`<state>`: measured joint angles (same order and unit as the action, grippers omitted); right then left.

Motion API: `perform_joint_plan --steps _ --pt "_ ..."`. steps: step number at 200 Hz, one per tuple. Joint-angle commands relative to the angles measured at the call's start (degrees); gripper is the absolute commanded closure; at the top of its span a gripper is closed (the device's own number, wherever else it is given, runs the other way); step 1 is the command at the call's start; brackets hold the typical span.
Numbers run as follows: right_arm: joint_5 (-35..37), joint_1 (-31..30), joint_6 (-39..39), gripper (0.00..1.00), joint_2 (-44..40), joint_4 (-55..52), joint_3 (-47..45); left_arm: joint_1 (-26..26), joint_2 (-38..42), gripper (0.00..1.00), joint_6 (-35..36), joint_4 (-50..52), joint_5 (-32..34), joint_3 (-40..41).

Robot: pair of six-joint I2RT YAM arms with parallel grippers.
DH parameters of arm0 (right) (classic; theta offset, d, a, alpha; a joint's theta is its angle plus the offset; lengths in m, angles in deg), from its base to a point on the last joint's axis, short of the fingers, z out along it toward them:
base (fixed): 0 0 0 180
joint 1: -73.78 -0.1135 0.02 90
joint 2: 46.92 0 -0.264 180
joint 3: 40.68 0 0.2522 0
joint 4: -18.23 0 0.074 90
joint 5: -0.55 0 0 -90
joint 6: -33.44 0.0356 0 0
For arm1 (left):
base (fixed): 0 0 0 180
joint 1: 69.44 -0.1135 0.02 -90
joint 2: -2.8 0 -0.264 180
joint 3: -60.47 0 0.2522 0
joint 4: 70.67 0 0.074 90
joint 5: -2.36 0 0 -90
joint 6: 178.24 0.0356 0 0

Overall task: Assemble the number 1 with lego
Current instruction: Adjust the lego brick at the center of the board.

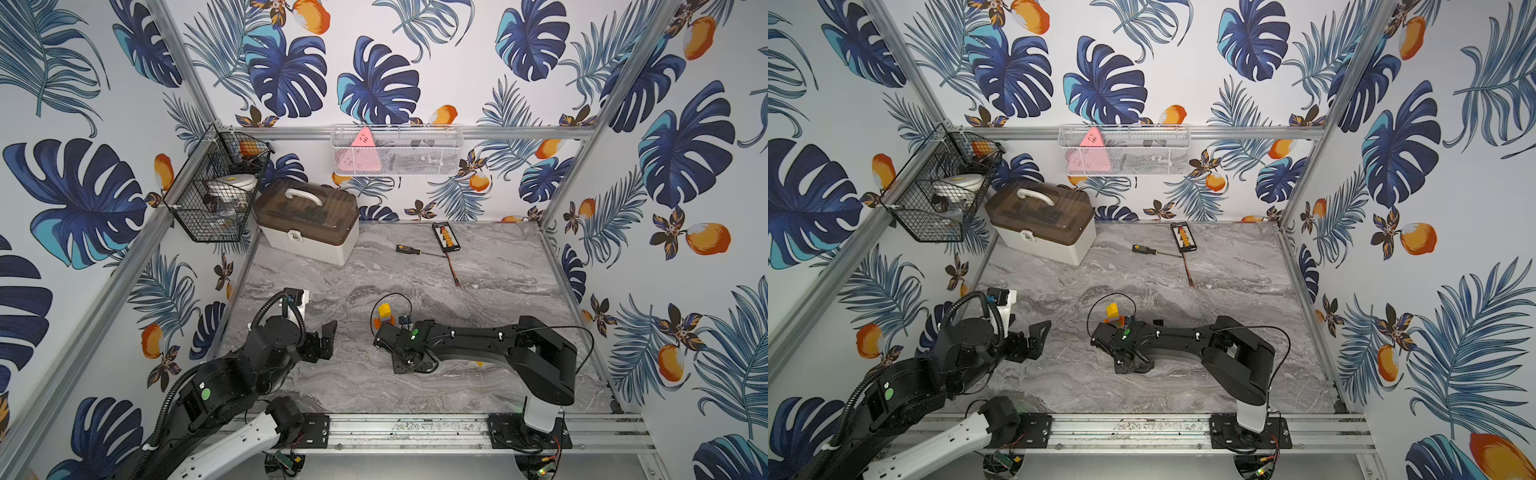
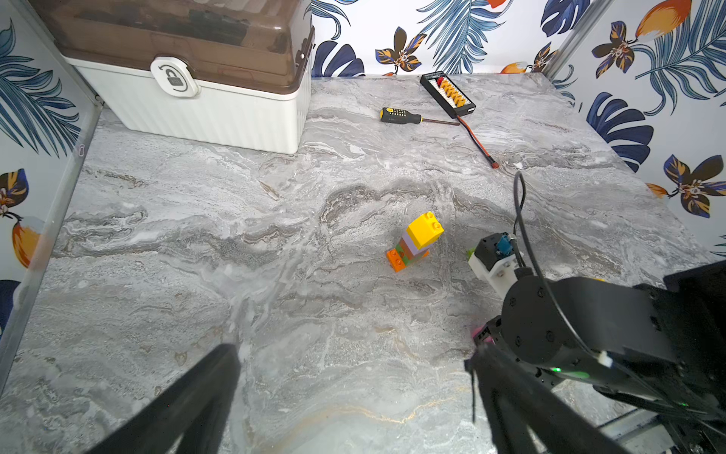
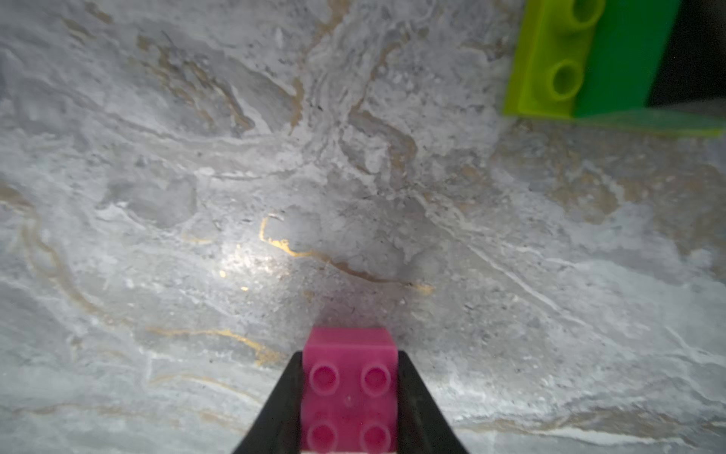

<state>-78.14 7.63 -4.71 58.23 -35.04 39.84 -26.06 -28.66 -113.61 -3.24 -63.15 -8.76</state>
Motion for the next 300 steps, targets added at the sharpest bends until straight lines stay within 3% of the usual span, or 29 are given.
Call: perform_joint_plan --steps 1,48,77,123,199,300 --pt "-1.3 -0.1 0.5 0.78 0.5 0.3 -0.1 -0.1 -0.1 0.01 0.5 -0.6 1.1 0.0" --pt "-1.5 0.0 0.1 0.49 -1.5 -1.6 0.2 -0.1 -0.7 0.01 0.6 -0.5 1.1 0.0" --pt "-1.9 0.1 0.0 0.46 -2.3 -3.8 1.5 -0.1 -0.6 0.01 0.5 -0.5 1.1 0.0" --pt "-5.6 1.5 2.3 0.53 -2.5 -8.0 3.0 -0.1 -0.6 0.01 0.5 -0.5 1.2 -0.1" --pt "-10.2 3.2 2.1 0.54 0.4 -8.5 6.1 -0.1 0.4 0.01 0.4 -0.4 1.6 0.1" --pt "-8.5 3.2 2.2 0.55 2.0 -10.1 6.6 -0.1 0.4 0.01 0.5 -0.5 1.5 0.1"
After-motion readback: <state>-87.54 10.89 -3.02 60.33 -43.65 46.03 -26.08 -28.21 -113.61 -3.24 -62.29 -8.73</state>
